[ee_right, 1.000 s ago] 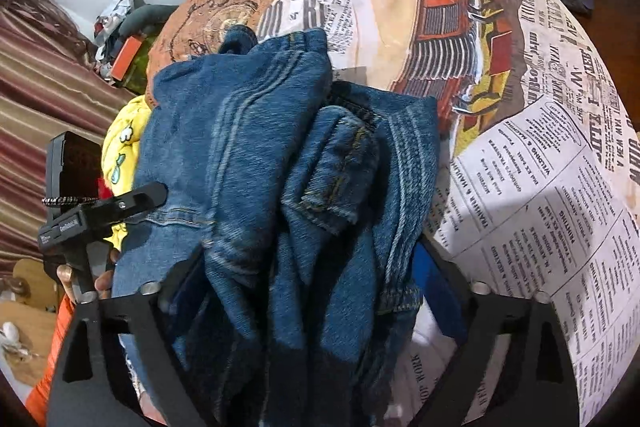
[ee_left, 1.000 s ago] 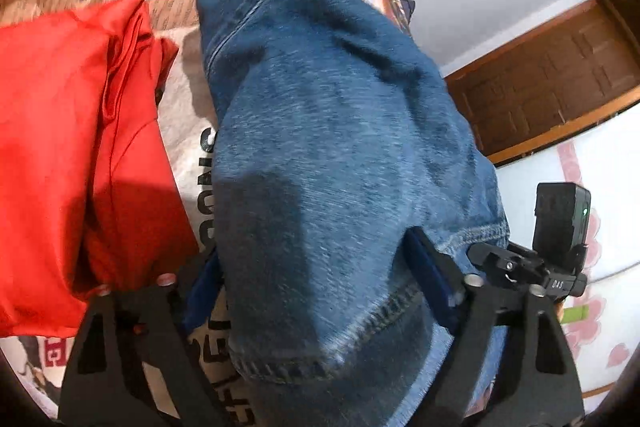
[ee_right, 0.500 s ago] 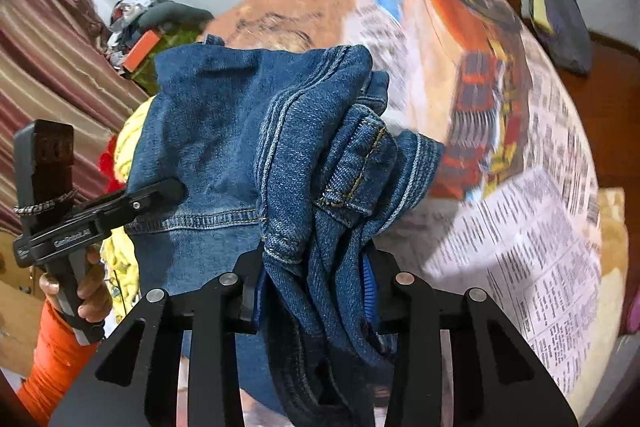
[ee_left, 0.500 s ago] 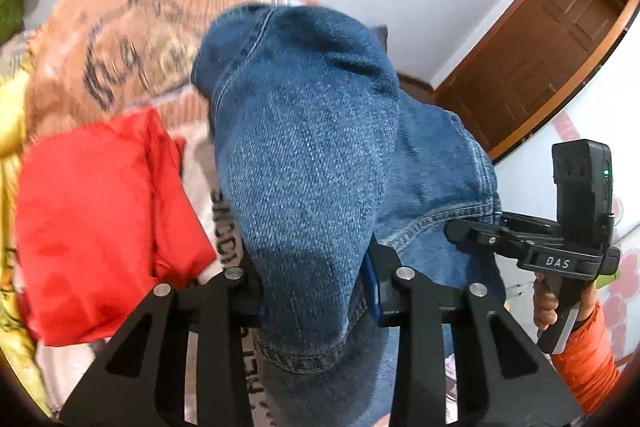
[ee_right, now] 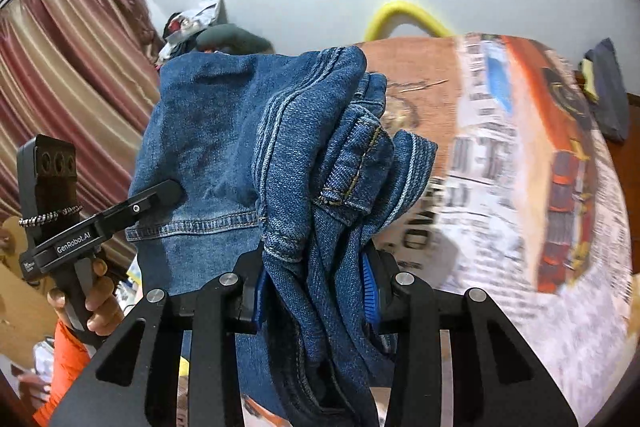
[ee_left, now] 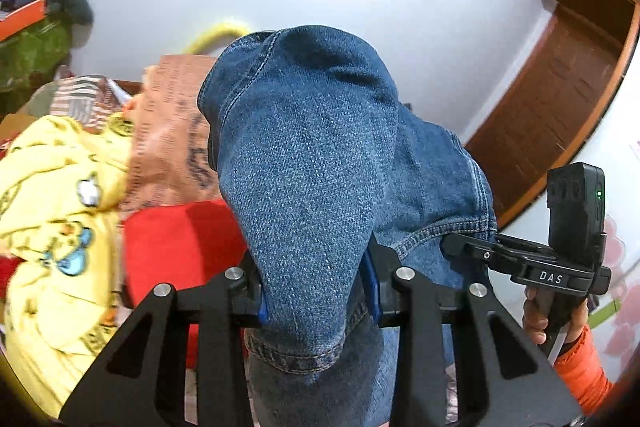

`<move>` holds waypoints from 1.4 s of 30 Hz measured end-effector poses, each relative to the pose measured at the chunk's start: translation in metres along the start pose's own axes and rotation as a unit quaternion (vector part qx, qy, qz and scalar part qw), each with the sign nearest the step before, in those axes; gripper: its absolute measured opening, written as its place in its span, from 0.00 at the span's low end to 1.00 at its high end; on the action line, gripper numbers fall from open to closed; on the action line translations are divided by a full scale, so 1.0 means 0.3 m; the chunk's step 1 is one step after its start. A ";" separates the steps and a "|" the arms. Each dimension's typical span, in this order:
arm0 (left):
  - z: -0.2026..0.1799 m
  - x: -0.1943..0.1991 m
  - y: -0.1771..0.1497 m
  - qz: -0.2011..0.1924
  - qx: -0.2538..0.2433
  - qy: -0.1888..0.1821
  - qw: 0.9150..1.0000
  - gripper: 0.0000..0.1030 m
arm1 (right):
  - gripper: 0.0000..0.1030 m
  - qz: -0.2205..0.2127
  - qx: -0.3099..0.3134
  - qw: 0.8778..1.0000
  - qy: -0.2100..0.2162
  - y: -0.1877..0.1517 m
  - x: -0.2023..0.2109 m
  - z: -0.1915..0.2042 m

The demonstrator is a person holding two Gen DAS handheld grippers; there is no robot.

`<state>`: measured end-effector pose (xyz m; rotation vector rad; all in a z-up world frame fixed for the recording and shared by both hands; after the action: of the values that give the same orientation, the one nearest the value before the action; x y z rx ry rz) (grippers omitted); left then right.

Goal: Fold large clothes

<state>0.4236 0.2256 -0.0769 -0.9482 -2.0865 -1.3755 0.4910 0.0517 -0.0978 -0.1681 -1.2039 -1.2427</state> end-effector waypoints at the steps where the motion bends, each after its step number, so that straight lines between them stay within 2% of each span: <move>1: 0.035 0.002 0.001 0.000 0.009 0.006 1.000 0.34 | 0.33 0.008 -0.002 1.000 -0.002 0.008 -0.030 0.009; 5: 0.180 -0.056 0.006 0.014 0.043 0.019 0.999 0.34 | 0.33 0.031 -0.020 0.999 0.013 0.031 -0.188 0.024; 10: 0.373 -0.222 -0.018 0.056 0.073 0.053 0.994 0.34 | 0.33 0.080 -0.042 0.996 0.013 0.018 -0.417 -0.027; 13: 0.500 -0.357 -0.065 0.093 0.103 0.066 0.988 0.36 | 0.34 0.113 -0.063 0.992 0.002 -0.006 -0.559 -0.084; 15: 0.591 -0.450 -0.107 0.113 0.127 0.075 0.983 0.40 | 0.35 0.129 -0.068 0.989 -0.012 -0.029 -0.644 -0.118; 17: 0.644 -0.489 -0.129 0.110 0.133 0.086 0.981 0.47 | 0.40 0.124 -0.054 0.990 -0.027 -0.032 -0.678 -0.127; 20: 0.675 -0.508 -0.148 0.107 0.127 0.093 0.982 0.63 | 0.43 0.126 -0.046 0.990 -0.044 -0.034 -0.694 -0.141; 23: 0.665 -0.487 -0.166 0.109 0.124 0.097 0.982 0.64 | 0.50 0.129 -0.035 0.990 -0.054 -0.053 -0.672 -0.142; 26: 0.616 -0.436 -0.194 0.108 0.085 0.129 0.982 0.65 | 0.61 0.125 -0.022 0.988 -0.082 -0.075 -0.632 -0.134; 28: 0.578 -0.397 -0.226 0.111 0.053 0.151 0.981 0.72 | 0.68 0.130 -0.017 0.986 -0.100 -0.099 -0.606 -0.127; 30: 0.560 -0.362 -0.267 0.111 0.032 0.177 0.977 0.83 | 0.69 0.132 -0.017 0.985 -0.107 -0.121 -0.592 -0.128; 32: 0.547 -0.335 -0.308 0.118 0.025 0.179 0.976 0.89 | 0.70 0.130 -0.012 0.985 -0.115 -0.147 -0.567 -0.120; 35: 0.534 -0.281 -0.377 0.115 0.021 0.191 0.975 0.90 | 0.71 0.124 -0.007 0.984 -0.130 -0.186 -0.518 -0.105; 38: 0.529 -0.250 -0.435 0.123 0.033 0.188 0.974 0.90 | 0.71 0.122 0.000 0.982 -0.144 -0.229 -0.463 -0.081; 42: 0.501 -0.187 -0.458 0.117 0.042 0.196 0.973 0.90 | 0.71 0.123 0.030 0.978 -0.168 -0.265 -0.409 -0.031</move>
<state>0.3553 0.3117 -0.2575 -0.7822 -1.6676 -1.2257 0.4537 0.0911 -0.2339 -0.4834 -1.4597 -0.9821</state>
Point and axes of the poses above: each gripper's, at about its wrist camera, not at the fingertips, and x roughly against the way its jaws point, z to its left, y to its top, the point moved 6 cm from there along -x, roughly the way its jaws point, and after that the axes turned 7 degrees about z, right-handed, at the moved point
